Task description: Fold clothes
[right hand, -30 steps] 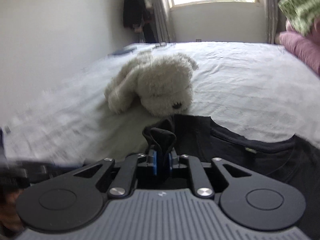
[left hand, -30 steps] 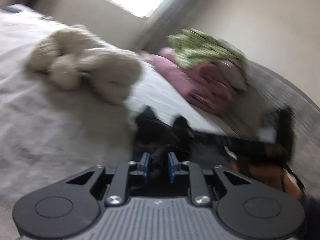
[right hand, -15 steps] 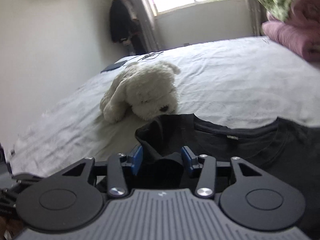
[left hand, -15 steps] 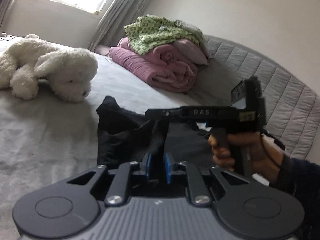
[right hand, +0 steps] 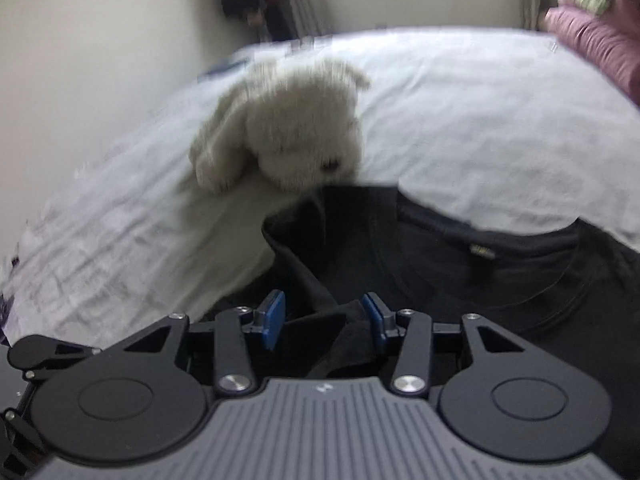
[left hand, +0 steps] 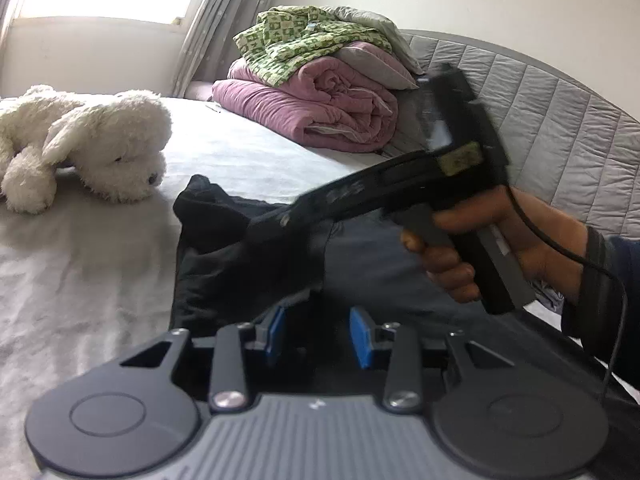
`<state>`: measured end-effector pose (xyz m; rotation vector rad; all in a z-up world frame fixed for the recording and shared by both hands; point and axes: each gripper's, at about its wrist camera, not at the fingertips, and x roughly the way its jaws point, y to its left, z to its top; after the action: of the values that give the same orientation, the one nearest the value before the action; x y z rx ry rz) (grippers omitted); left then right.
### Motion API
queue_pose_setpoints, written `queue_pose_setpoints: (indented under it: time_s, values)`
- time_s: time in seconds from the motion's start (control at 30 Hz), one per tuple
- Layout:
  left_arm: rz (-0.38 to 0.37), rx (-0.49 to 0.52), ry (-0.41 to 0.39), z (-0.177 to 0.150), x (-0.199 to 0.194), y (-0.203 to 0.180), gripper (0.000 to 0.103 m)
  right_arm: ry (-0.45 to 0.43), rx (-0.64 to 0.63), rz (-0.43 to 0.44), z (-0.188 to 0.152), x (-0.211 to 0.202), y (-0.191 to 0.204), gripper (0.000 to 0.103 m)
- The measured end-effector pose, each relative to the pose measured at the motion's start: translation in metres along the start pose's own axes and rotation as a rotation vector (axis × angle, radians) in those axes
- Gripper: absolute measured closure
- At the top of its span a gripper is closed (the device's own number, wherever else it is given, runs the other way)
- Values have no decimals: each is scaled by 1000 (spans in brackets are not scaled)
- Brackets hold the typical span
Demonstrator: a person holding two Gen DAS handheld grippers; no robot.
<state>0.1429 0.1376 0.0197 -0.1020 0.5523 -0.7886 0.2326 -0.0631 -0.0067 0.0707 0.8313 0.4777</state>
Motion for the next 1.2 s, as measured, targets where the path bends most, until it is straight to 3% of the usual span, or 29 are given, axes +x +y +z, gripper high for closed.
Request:
queue_pose_setpoints:
  time_s: [0.03,0.07,0.1,0.13,0.2,0.37,0.43,0.47,0.6,0.67,0.73,0.77,0.97,1.07,1.2]
  values:
    - [8,7,4,0,1,-1,68,22,-7,-17,1,1,2,78]
    - [16,11,16,-1,2,0,72,19,3,-15,1,-2,2,89]
    - [22,13,31,-2,4,0,87,5,30,3,-1,-7,0,94]
    - [29,15,46,-3,5,0,95,-9,56,20,-3,-12,-3,94]
    - [22,29,66,-6,7,-1,99,-48,95,21,-7,-21,-9,94]
    - [-2,42,67,-5,-2,0,100,-95,230,23,-14,-28,-32,80]
    - [-12,44,66,-5,-5,2,100,-105,279,55,-17,-31,-40,52]
    - [-8,40,64,-4,-6,3,100,-106,283,63,-19,-32,-40,48]
    - [9,22,57,-1,-9,7,100,-92,274,66,-30,-31,-42,48]
    - [18,13,54,0,-11,9,99,-79,265,64,-33,-29,-43,51]
    - [27,27,78,-3,-7,8,99,-64,241,46,-35,-28,-41,89]
    - [32,35,96,-5,-5,8,99,-65,237,42,-35,-29,-40,92]
    - [52,51,120,-4,-6,12,94,-174,341,132,-24,-49,-43,93]
    - [59,62,146,-5,-4,11,93,-184,373,170,-13,-54,-42,94]
    - [58,51,160,-9,-3,14,93,-139,361,140,-15,-53,-37,95]
